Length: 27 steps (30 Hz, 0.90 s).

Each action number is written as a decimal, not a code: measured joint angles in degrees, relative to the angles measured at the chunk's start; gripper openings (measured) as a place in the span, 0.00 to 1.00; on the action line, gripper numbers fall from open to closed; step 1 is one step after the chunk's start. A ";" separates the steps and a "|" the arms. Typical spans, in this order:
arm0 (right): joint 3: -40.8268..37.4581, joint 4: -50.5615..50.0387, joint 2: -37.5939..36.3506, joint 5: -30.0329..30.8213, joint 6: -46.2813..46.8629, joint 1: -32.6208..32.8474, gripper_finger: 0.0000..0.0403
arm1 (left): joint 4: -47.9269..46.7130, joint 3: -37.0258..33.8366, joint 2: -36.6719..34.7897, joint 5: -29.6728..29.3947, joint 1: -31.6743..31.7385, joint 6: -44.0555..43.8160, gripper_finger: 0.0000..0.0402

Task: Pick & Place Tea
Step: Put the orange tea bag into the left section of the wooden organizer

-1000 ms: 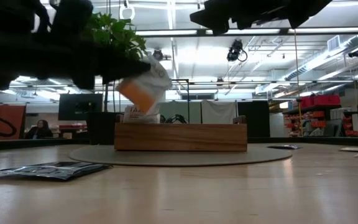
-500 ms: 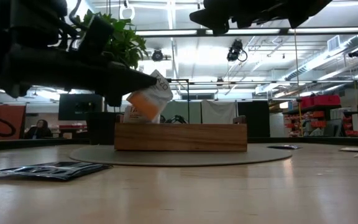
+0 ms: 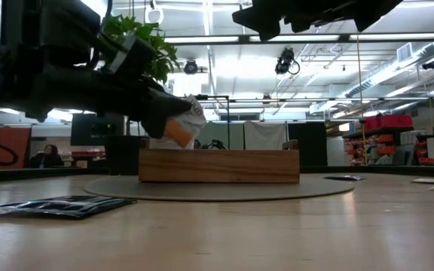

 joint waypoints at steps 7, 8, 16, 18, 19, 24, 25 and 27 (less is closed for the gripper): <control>0.00 -0.35 0.00 0.56 -0.80 0.15 0.64 | -0.23 0.00 0.00 0.22 3.10 -0.12 0.00; 0.00 -0.35 0.00 0.56 -0.80 0.15 0.64 | -0.23 0.00 0.00 0.49 3.62 -0.23 0.00; 0.00 -1.25 0.01 1.46 -0.86 0.13 0.64 | -0.18 0.00 0.00 2.01 4.23 -4.34 0.00; 0.00 -1.46 0.01 1.52 -1.27 0.13 0.64 | 0.15 0.00 0.00 2.01 3.22 -4.30 0.00; 0.00 -1.58 0.00 1.52 -1.30 0.13 0.64 | 0.42 0.00 0.00 1.99 2.71 -4.31 0.00; 0.00 -1.56 0.00 1.54 -1.21 0.13 0.64 | 0.47 0.00 0.00 -0.84 -0.11 -4.30 0.00; 0.00 -1.55 0.00 1.53 -1.20 0.13 0.64 | 0.47 0.00 0.00 -1.12 -0.60 -4.32 0.00; 0.00 -1.55 0.00 1.55 -1.17 0.13 0.64 | 0.47 0.00 0.00 -1.76 -1.46 -4.33 0.00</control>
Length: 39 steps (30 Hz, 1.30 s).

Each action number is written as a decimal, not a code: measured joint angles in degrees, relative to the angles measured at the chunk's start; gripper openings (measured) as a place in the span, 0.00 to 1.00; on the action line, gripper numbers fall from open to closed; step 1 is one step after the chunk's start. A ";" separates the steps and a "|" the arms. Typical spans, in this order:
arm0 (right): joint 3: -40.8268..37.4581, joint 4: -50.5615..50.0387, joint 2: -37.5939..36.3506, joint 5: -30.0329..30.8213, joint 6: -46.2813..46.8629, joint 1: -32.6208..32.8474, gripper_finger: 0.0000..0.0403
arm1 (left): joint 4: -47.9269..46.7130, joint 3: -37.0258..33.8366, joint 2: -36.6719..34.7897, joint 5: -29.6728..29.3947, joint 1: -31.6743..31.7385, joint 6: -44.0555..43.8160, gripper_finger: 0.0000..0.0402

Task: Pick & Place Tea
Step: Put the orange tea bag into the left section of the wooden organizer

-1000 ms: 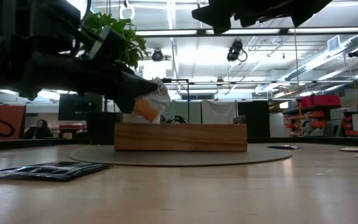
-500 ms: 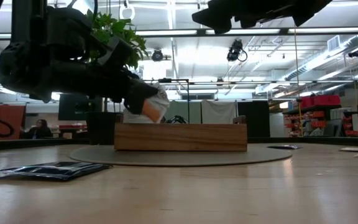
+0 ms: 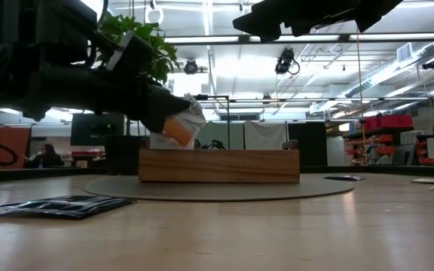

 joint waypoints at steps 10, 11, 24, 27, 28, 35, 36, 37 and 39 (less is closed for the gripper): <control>0.00 0.36 0.01 0.00 -0.02 0.00 0.64 | -0.11 0.00 3.82 -2.83 -1.62 -6.62 0.00; 0.00 0.39 0.00 0.00 -0.02 0.00 0.64 | -0.10 -0.02 4.25 -2.88 -1.60 -7.44 0.00; 0.00 0.05 0.00 0.00 -0.48 -0.02 0.64 | 0.03 0.00 5.22 -3.14 -1.85 -9.03 0.11; 0.00 -0.04 0.00 0.00 -0.48 -0.02 0.64 | 0.02 0.00 5.22 -3.27 -2.31 -8.98 0.17; 0.00 -0.06 0.01 0.00 -0.48 -0.02 0.64 | 0.03 0.00 5.22 -3.28 -2.54 -8.89 0.20; 0.00 -0.19 0.00 0.00 -0.68 -0.02 0.64 | -0.08 0.00 4.40 -12.93 -4.28 -5.73 0.43; 0.00 -0.23 0.00 0.00 -0.68 -0.02 0.64 | 0.09 0.00 3.91 -16.54 -4.49 -4.98 0.46; 0.00 -0.34 0.00 0.00 -0.68 -0.02 0.64 | 0.05 0.00 3.39 -19.57 -4.54 -4.54 0.48; -0.02 -0.52 0.00 0.00 -0.68 -0.02 0.64 | 0.01 0.00 2.15 -23.63 -4.53 -3.08 0.53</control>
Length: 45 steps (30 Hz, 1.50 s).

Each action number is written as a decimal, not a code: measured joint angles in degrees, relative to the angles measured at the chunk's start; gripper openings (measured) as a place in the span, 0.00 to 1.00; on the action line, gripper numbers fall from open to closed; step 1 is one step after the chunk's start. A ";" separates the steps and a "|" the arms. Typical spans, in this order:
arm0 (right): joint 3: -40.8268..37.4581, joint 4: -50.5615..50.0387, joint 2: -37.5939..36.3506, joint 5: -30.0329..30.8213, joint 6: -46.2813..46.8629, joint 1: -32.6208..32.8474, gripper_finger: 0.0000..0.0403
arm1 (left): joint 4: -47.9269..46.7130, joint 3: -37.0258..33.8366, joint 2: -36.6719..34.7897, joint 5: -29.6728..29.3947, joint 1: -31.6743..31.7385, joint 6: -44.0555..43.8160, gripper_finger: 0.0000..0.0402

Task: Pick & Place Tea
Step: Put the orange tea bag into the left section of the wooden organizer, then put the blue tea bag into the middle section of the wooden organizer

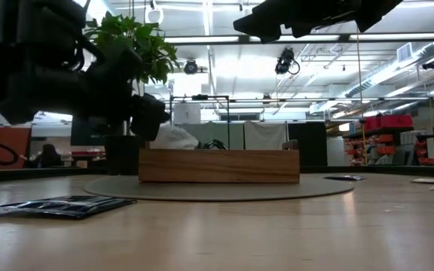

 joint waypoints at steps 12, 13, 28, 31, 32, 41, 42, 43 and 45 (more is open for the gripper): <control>0.00 -2.20 0.00 0.00 -0.03 0.00 0.64 | -0.24 0.01 -2.44 -4.71 -4.73 6.54 0.59; 0.00 -2.92 0.02 0.00 -0.11 0.00 0.64 | 0.14 0.12 -3.15 -5.51 -5.79 7.27 0.59; -0.02 -13.42 0.00 1.97 3.39 -0.11 0.64 | -0.04 2.17 -23.32 -13.06 -26.95 19.39 0.52; -0.02 -14.62 0.01 3.27 4.71 -0.09 0.62 | 0.09 4.10 -25.08 -12.83 -29.49 19.03 0.48; -0.02 -15.04 0.00 3.44 4.96 -0.09 0.61 | -0.01 4.65 -25.21 -13.00 -30.28 18.57 0.48; -0.02 -14.91 0.00 3.48 6.81 -0.11 0.56 | -8.55 8.96 -25.10 -3.11 -33.78 9.81 0.38; -0.02 -14.91 0.00 3.47 7.22 -0.11 0.55 | -11.45 9.44 -25.10 -2.80 -33.78 7.88 0.37; -0.02 -14.91 0.00 3.48 7.81 -0.11 0.55 | -14.62 9.86 -25.10 -1.81 -33.76 5.46 0.35; -0.02 -14.91 0.00 3.46 9.20 0.00 0.54 | -21.15 10.69 -25.10 5.42 -33.20 -0.51 0.31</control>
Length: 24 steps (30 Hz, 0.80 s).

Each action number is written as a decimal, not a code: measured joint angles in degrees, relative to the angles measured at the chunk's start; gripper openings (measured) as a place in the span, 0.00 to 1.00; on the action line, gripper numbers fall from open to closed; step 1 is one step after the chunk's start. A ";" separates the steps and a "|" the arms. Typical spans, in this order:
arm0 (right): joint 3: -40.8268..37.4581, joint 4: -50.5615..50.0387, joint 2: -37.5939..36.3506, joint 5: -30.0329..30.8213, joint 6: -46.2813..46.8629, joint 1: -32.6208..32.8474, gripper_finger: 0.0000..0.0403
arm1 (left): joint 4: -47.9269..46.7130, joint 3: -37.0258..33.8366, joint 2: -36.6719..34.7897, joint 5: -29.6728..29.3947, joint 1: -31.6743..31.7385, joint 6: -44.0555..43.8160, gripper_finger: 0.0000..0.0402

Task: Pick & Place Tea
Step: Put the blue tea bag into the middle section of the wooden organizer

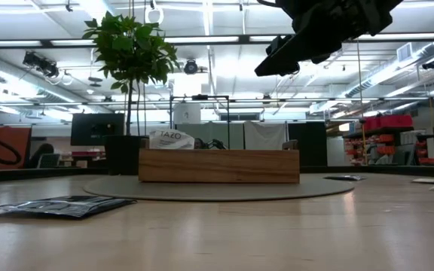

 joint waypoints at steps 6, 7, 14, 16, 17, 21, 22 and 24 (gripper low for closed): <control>0.00 -1.30 0.00 0.02 4.36 1.21 0.54 | -22.87 4.85 0.00 13.01 4.30 -18.25 0.19; 0.00 -2.08 0.00 0.02 5.22 1.56 0.54 | -27.66 5.68 0.00 13.57 4.96 -22.24 0.17; 0.00 -8.67 0.01 0.01 11.03 3.93 0.54 | -48.54 8.24 0.41 32.98 8.65 -51.65 0.06; 0.00 -10.11 0.00 1.31 12.33 4.69 0.54 | -52.76 8.20 0.44 34.05 8.64 -57.54 0.05; 0.00 -11.04 0.00 2.45 13.23 5.09 0.54 | -54.69 8.22 0.44 34.04 8.50 -60.87 0.04; 0.00 -15.99 0.00 5.87 16.60 6.94 0.54 | -60.95 8.20 0.44 34.06 6.93 -73.28 0.02; 0.00 -17.41 0.00 6.31 17.44 7.52 0.54 | -61.53 8.20 0.44 34.06 6.36 -75.63 0.02; 0.00 -20.09 0.00 7.01 18.91 8.80 0.54 | -63.00 8.20 0.44 34.07 5.26 -79.25 0.02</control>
